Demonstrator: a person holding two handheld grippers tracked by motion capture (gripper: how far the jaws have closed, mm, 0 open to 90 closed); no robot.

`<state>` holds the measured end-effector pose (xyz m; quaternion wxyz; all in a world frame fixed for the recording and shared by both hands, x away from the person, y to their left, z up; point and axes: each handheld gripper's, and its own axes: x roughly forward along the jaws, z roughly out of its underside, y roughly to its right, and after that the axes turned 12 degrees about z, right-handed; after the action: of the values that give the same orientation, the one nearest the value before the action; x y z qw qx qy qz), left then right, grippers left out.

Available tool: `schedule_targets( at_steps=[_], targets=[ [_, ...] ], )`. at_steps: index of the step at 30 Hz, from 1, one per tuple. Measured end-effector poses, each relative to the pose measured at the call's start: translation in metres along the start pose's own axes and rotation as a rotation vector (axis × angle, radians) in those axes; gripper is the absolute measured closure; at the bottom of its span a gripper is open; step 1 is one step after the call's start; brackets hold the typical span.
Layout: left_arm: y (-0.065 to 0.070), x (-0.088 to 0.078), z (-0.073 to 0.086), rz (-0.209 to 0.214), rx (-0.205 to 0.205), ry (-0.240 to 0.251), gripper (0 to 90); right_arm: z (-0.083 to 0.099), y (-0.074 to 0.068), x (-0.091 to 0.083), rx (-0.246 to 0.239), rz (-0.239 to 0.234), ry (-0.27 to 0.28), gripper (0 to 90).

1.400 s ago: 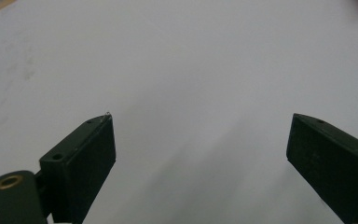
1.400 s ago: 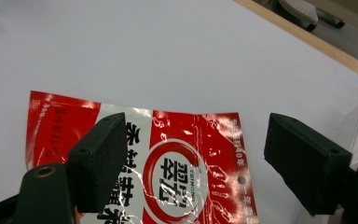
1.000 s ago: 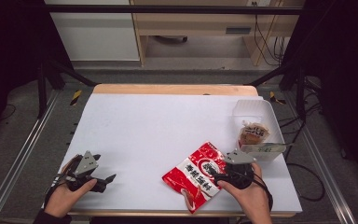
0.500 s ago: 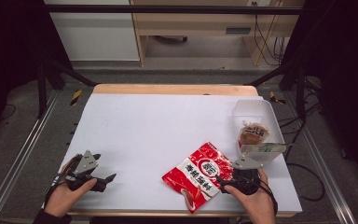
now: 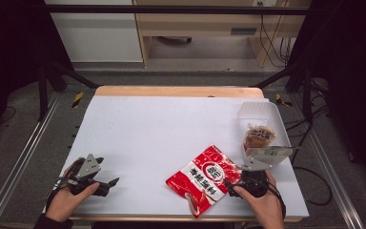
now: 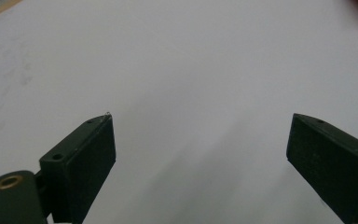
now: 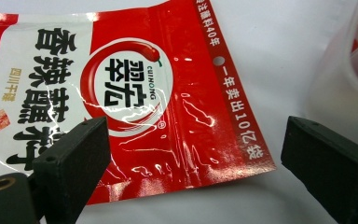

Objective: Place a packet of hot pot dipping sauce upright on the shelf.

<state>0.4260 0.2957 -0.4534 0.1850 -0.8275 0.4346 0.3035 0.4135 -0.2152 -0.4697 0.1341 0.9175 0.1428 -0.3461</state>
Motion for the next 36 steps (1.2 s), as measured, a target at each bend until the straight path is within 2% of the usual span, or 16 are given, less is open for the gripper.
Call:
schedule_targets(
  at_steps=[4, 9, 18, 25, 31, 33, 34, 36],
  targets=[
    [0.000, 0.000, 0.000, 0.002, -0.001, 0.001, 7.8, 0.001, 0.003, 0.004, -0.004, 0.003, -0.014, 8.6],
    [0.000, 0.001, 0.000, 0.004, -0.003, 0.002, 7.8, 0.002, 0.004, 0.008, 0.014, -0.013, -0.036, 8.8],
    [0.000, 0.001, 0.000, 0.007, -0.003, 0.001, 7.8, 0.000, 0.001, 0.008, 0.017, -0.042, -0.035, 12.0],
    [0.000, 0.001, 0.000, 0.004, -0.003, 0.001, 7.8, -0.001, -0.001, 0.001, 0.016, -0.054, 0.001, 17.5],
    [0.000, 0.001, 0.000, 0.004, -0.006, 0.001, 7.8, -0.006, -0.008, -0.007, 0.029, -0.128, 0.048, 20.8],
    [0.000, 0.001, 0.000, 0.004, -0.004, 0.003, 7.8, -0.006, -0.010, -0.006, 0.012, -0.121, 0.029, 25.0],
    [0.000, 0.000, 0.000, 0.003, -0.005, 0.004, 7.8, -0.005, -0.010, -0.005, 0.004, -0.105, 0.011, 30.8],
    [-0.001, 0.000, 0.000, 0.003, -0.007, 0.001, 7.8, -0.005, -0.009, -0.006, -0.003, -0.065, 0.012, 44.9]
  ],
)
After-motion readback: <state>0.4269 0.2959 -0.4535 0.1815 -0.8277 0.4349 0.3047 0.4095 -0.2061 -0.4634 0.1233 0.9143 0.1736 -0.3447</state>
